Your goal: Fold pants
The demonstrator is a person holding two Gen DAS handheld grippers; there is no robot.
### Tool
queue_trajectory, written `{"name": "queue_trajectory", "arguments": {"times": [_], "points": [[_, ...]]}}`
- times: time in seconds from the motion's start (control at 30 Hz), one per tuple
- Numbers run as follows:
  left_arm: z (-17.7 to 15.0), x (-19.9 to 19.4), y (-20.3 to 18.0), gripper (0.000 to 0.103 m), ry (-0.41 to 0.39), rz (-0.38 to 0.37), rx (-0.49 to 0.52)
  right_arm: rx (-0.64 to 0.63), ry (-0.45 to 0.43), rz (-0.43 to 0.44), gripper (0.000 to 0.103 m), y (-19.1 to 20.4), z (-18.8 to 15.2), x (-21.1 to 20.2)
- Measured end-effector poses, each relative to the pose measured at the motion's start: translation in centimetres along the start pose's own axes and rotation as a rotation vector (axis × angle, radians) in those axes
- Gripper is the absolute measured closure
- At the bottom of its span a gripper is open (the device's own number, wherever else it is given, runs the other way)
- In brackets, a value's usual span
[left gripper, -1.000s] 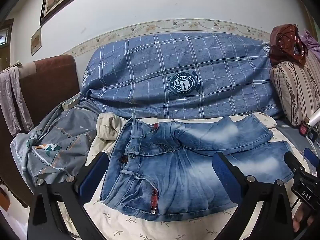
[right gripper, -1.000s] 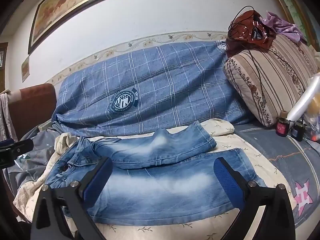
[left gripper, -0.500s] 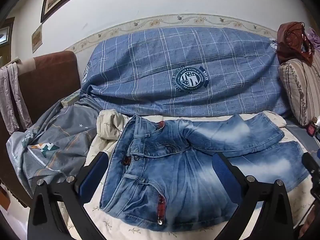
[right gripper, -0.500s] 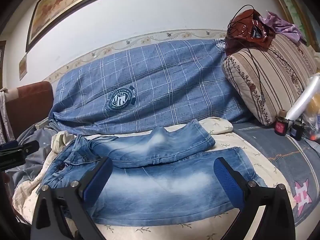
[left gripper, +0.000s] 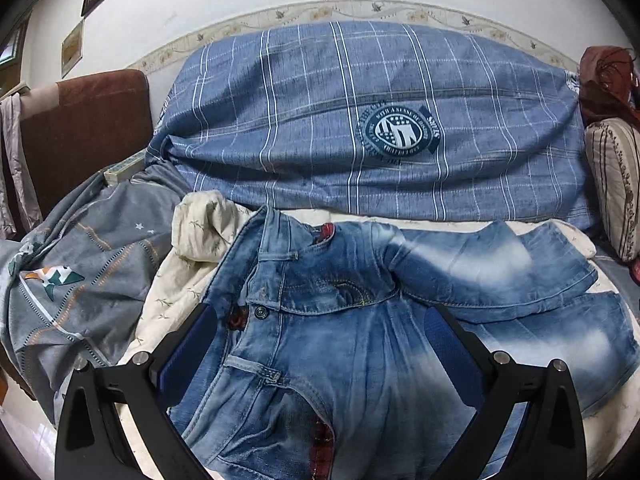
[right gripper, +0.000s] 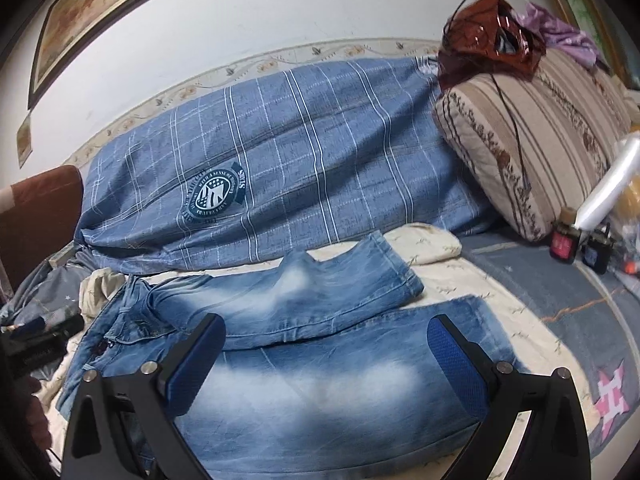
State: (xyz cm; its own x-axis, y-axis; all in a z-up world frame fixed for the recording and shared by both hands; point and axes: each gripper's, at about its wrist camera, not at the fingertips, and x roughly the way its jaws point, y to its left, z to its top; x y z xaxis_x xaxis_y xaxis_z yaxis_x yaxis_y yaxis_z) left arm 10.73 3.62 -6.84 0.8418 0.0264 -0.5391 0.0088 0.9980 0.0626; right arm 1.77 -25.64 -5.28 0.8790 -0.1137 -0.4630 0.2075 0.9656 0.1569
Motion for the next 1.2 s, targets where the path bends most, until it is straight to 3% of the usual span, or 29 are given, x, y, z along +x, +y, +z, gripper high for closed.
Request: {"name": "queue_trajectory", "arguments": {"times": [0.43,1.2], "points": [[0.1,-0.2,0.0,0.000,-0.008,-0.015,0.015,-0.078,0.041,0.045,0.001,2.6,-1.3,0.3],[-0.1,0.1,1.1,0.000,0.017,-0.008,-0.013,-0.094,0.075,0.042,0.001,3.0,-1.8,0.8]]}}
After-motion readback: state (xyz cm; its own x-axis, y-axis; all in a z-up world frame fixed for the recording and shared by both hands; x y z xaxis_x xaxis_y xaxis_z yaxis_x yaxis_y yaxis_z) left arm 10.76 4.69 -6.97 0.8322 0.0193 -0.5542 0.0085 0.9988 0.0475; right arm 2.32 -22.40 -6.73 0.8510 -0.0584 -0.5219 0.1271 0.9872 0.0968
